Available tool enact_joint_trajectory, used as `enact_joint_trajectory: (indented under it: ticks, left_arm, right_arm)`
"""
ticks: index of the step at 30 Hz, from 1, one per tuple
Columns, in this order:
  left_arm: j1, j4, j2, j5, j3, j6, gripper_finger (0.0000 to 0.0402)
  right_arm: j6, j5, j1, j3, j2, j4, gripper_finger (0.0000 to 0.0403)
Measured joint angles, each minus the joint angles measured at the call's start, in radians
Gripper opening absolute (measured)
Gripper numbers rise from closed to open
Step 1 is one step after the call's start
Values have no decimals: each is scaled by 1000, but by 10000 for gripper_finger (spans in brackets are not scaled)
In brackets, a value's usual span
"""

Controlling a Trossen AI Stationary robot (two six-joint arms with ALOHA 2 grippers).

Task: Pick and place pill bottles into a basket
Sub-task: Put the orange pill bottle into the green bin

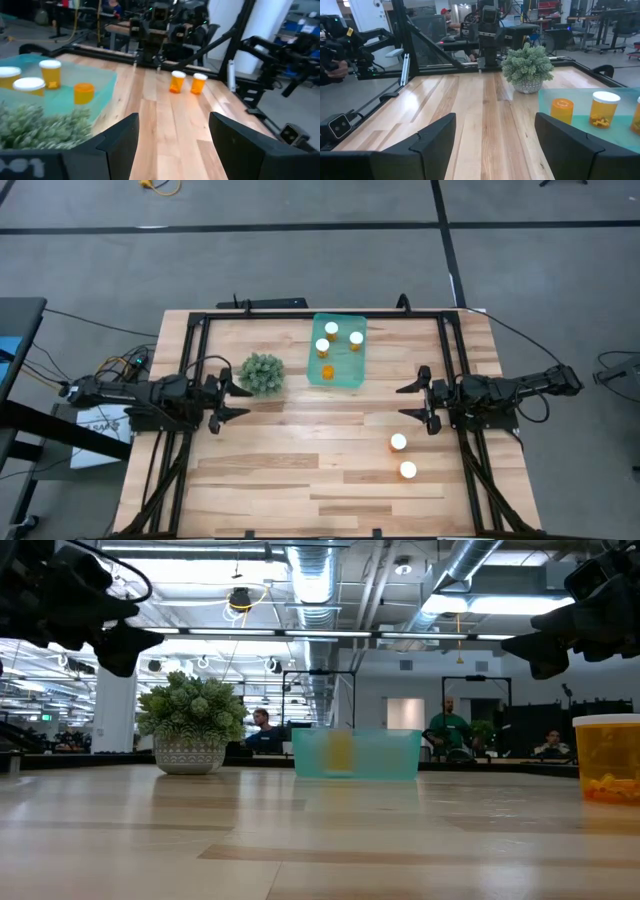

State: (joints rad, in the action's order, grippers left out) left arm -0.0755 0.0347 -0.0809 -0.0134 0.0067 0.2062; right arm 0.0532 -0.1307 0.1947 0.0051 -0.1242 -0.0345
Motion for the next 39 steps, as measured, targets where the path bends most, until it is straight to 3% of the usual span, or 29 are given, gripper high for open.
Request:
enact_joint_trajectory:
  ticks: [26, 35, 37, 39]
  left_arm:
    - [-22, -1, 16, 1, 0, -30, 231]
    - [-22, -2, 16, 1, 0, -32, 231]
    - [-22, -2, 16, 1, 0, -33, 231]
    - [-22, -2, 16, 1, 0, -25, 231]
  right_arm:
    - [-1, -1, 0, 0, 0, -2, 265]
    - [-77, -81, -37, 2, 0, -249, 265]
    - [-73, -81, -51, 31, 0, -196, 265]
    - [-19, -88, -65, 98, -5, -24, 265]
